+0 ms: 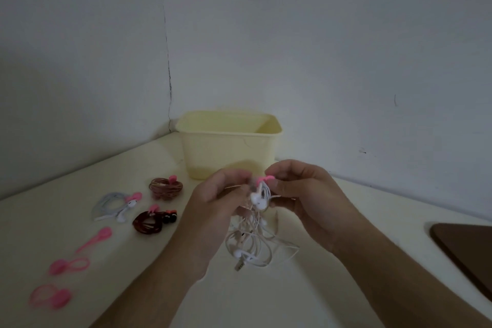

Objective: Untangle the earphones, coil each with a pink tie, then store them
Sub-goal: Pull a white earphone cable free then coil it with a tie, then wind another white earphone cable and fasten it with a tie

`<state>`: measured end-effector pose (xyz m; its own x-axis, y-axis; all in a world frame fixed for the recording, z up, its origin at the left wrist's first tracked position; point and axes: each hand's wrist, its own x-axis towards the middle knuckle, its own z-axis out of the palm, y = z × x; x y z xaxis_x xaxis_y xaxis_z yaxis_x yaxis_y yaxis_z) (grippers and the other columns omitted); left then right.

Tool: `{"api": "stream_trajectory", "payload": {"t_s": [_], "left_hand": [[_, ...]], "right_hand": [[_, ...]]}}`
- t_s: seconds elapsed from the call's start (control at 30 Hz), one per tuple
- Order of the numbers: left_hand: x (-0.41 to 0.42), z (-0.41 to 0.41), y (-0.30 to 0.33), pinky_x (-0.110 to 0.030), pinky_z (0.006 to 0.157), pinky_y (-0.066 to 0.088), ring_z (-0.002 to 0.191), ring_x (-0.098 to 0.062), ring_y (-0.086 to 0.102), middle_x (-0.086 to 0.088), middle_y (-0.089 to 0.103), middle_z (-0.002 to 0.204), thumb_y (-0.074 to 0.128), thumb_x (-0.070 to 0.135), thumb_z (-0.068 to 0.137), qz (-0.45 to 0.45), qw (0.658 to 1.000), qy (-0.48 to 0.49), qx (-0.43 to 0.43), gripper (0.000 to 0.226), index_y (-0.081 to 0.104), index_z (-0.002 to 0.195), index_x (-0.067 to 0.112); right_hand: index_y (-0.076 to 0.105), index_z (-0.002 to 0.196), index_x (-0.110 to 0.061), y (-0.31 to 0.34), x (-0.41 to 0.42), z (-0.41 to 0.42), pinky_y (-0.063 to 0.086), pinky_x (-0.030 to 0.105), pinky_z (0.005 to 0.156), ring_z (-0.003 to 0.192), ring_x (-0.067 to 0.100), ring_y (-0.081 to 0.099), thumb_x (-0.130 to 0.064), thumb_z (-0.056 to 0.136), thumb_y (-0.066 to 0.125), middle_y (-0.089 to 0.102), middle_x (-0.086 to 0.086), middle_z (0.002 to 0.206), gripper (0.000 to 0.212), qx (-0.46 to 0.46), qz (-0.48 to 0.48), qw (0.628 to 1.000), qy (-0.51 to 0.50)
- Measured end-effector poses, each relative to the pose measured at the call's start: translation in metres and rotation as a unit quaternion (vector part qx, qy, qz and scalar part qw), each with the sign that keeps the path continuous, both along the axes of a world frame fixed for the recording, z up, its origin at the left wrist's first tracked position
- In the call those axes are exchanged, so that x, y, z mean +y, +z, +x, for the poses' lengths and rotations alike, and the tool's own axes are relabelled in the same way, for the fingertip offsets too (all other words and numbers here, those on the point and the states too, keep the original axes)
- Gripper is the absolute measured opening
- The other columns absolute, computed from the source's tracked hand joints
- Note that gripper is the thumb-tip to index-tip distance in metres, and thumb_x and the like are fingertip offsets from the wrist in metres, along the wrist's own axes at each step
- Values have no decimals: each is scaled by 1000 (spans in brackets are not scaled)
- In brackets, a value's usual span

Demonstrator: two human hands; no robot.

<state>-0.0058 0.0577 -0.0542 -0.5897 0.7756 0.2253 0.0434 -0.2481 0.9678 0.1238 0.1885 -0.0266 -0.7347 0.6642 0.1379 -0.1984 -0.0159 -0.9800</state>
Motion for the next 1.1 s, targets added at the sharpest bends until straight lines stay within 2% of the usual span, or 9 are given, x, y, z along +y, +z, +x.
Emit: {"api": "stream_trajectory", "payload": {"t_s": [0.1,0.23,0.43,0.5,0.6,0.77,0.9,1.0,1.1], "left_hand": [[2,-1,-1,-44,83,61,99,-25,76,-7,77,110,66,11,99,-7,999,20,-39,16,76,109,17],[2,-5,-3,-35,61,53,82,-22,73,-15,73,99,56,2,101,0,996,66,-55,20,75,100,9],[2,1,-3,-22,74,55,93,-11,74,8,77,101,74,16,95,-9,997,37,66,24,76,108,35],[4,6,-4,-25,79,59,100,-11,75,6,79,105,75,17,94,-10,997,-8,79,26,76,115,32],[5,3,-8,-39,81,60,90,-21,76,-6,80,98,75,16,96,4,998,-6,70,15,78,109,23],[7,-15,-5,-28,72,63,80,-15,78,0,80,87,67,41,99,-2,993,89,83,23,79,107,22],[11,-53,-15,-34,80,59,92,-13,72,7,76,99,56,51,104,-77,942,192,264,31,75,114,29],[16,-73,-27,-26,86,47,107,-14,67,5,72,116,56,27,107,-139,899,236,342,25,71,127,24],[20,-75,-39,-21,89,39,115,-18,61,-4,67,132,57,5,102,-220,876,234,361,43,59,144,15]], "right_hand": [[74,89,-4,7,3,0,57,37,74,82,30,69,12,89,70,69,34,97,17,28,46,995,-78],[73,90,-3,21,13,8,60,32,73,80,25,70,11,88,71,71,18,88,14,71,58,983,-161],[75,88,-6,16,5,5,57,33,74,76,21,70,6,87,77,76,13,84,13,-3,134,979,-151],[77,88,-8,11,-4,0,58,31,73,77,21,73,3,87,80,78,10,83,11,-33,187,974,-125],[80,90,-10,8,-13,-5,61,30,79,84,24,77,-2,88,81,79,8,84,8,-65,214,972,-66],[80,103,-9,6,-15,-4,55,21,73,90,17,74,11,92,66,81,7,98,27,-42,146,986,-64],[77,91,-7,-6,-5,-5,52,34,70,79,21,69,10,88,65,78,10,87,21,-77,106,979,-156],[76,89,-5,-14,7,-2,50,35,68,77,21,66,10,87,64,76,10,82,19,-97,87,974,-186],[76,88,-6,-20,14,-3,50,34,66,76,20,66,9,87,64,75,11,82,18,-113,83,971,-193]]}}
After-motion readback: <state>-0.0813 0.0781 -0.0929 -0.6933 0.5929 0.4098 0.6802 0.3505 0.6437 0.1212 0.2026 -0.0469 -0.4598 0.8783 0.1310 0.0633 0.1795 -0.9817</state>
